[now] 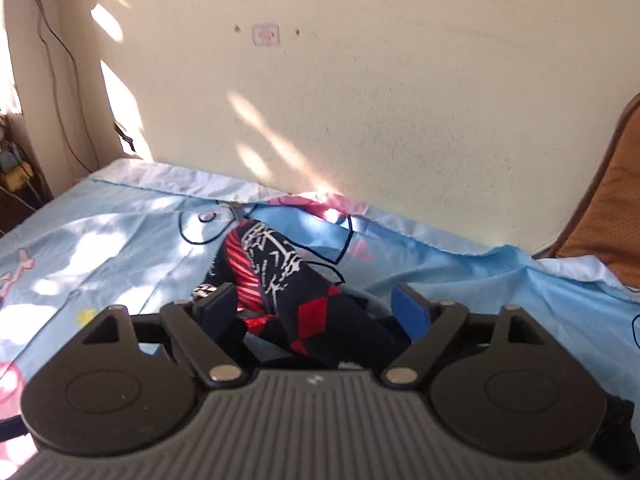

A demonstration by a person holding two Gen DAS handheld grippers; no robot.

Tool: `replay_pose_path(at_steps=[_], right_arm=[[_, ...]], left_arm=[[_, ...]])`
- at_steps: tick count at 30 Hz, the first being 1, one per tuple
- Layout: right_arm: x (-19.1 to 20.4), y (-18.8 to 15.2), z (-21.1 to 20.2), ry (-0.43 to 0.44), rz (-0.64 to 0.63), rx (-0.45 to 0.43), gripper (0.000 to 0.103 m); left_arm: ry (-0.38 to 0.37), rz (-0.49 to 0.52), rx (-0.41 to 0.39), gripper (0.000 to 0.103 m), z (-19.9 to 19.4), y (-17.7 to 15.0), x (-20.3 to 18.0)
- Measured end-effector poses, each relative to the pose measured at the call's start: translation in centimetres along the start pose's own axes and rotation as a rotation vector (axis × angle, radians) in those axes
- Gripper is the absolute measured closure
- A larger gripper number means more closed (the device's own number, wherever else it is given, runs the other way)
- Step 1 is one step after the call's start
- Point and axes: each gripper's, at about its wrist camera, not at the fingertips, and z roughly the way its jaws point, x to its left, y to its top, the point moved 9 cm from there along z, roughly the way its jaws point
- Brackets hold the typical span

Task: Fold small clothes

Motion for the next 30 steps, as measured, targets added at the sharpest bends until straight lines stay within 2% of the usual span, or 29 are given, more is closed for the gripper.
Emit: replay_pose_path(at_steps=[1, 2, 3, 5, 7, 10, 12, 15, 17, 19, 20, 22, 26, 30], right_arm=[[0.1, -0.2, 1.1, 0.005, 0.009, 0.046, 0.062], [0.1, -0.3, 1.5, 0.011, 0.023, 0.079, 0.092], [-0.1, -0.2, 1.2, 0.009, 0.043, 0.072, 0.092], [-1.1, 1.4, -1.4, -0.019, 0.06, -0.033, 0.092], [-4.2, 3.9, -5.6, -0.05, 0.144, -0.16, 0.092], [-10.6, 6.0, -12.7, -0.122, 0.277, -0.319, 0.092], [-14.8, 6.3, -17.1, -0.204, 0.316, -0.397, 0.092], [-20.4, 4.8, -22.5, -0.294, 0.393, -0.452, 0.092], [-22.9, 3.1, -25.1, -0.335, 0.433, -0.463, 0.092], [-24.6, 1.7, -26.9, -0.341, 0.475, -0.469, 0.092], [-24.9, 1.3, -27.6, -0.336, 0.486, -0.469, 0.092], [-25.1, 0.9, -28.8, -0.328, 0.495, -0.481, 0.093], [-24.8, 1.7, -32.3, -0.281, 0.517, -0.579, 0.093], [-24.3, 2.9, -36.9, -0.213, 0.562, -0.727, 0.093]], left_arm=[[-0.004, -0.006, 0.003, 0.007, 0.0, 0.0, 0.1], [-0.009, -0.011, 0.005, 0.007, 0.1, 0.0, 0.2], [-0.013, -0.014, 0.005, 0.007, 0.1, 0.1, 0.2], [-0.022, -0.015, 0.008, 0.007, 0.1, 0.1, 0.3], [-0.036, -0.016, 0.006, 0.006, -0.1, 0.0, -0.2], [-0.109, -0.024, 0.019, 0.001, -0.2, 0.2, -0.5], [-0.158, -0.025, 0.025, 0.001, -0.1, 1.0, -1.2], [-0.139, 0.0, 0.066, 0.001, 1.9, 3.0, -3.4], [-0.141, 0.001, 0.133, 0.011, 4.2, 3.4, -4.4], [-0.11, 0.001, 0.237, 0.071, 7.2, 2.8, -4.9], [-0.117, -0.01, 0.268, 0.078, 8.1, 2.7, -5.1], [-0.113, -0.007, 0.246, 0.086, 8.2, 3.8, -5.2], [-0.173, -0.09, 0.15, 0.087, 5.6, 9.4, -4.1], [-0.118, -0.077, -0.037, 0.087, 0.5, 16.7, -2.4]])
